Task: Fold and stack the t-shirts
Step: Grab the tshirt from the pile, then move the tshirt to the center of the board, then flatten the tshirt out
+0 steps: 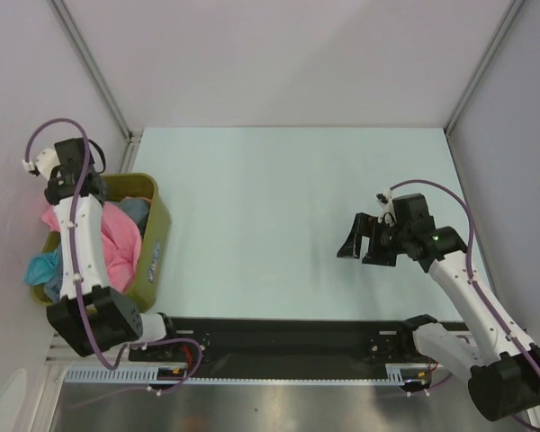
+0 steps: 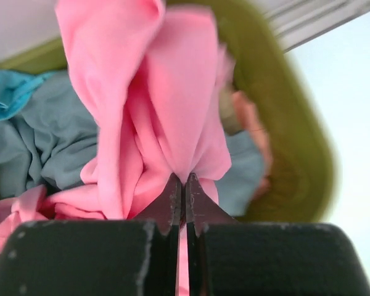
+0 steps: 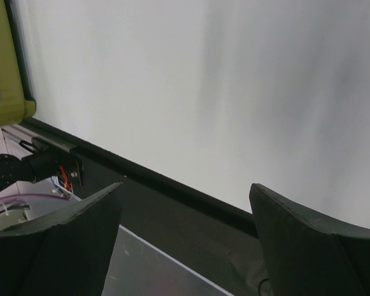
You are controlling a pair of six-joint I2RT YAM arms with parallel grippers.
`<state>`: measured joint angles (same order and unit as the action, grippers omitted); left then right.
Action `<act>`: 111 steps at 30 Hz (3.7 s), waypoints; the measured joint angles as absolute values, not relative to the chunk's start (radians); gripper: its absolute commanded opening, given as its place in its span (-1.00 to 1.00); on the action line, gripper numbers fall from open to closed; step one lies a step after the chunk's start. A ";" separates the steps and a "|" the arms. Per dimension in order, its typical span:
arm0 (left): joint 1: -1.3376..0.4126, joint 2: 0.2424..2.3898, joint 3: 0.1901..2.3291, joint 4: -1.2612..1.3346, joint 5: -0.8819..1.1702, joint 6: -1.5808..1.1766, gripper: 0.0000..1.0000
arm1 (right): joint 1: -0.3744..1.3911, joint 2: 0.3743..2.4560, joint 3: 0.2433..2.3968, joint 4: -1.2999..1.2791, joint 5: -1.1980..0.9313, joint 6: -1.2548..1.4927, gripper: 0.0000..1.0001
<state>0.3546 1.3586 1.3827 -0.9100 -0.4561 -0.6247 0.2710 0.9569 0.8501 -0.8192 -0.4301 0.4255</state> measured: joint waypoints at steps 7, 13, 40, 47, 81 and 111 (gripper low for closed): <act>0.352 1.197 1.572 -0.967 -0.387 -0.656 -0.99 | 0.323 1.006 0.905 -0.822 -0.405 0.410 0.80; 0.197 1.195 1.791 -0.888 -0.287 -0.636 -0.99 | 0.325 1.006 0.906 -0.833 -0.400 0.421 0.79; -0.581 1.381 1.317 -0.688 -0.011 -0.402 0.30 | 0.213 1.154 0.921 -0.719 -0.330 0.564 0.08; -0.423 1.560 1.196 -0.667 0.084 -0.373 0.42 | 0.103 1.549 1.107 -0.627 -0.307 0.620 0.40; -0.292 1.551 1.061 -0.519 0.244 -0.387 -0.99 | 0.176 2.291 1.874 -0.686 -0.164 0.672 -1.00; -0.291 0.662 0.805 -0.771 -0.078 -0.603 -0.99 | -0.061 1.642 2.045 -0.833 -0.137 0.556 -1.00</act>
<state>-0.2913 0.6621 0.8047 -0.7708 -0.0780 -0.6025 -0.0612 1.6421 2.0449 -0.8330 -0.1371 0.5564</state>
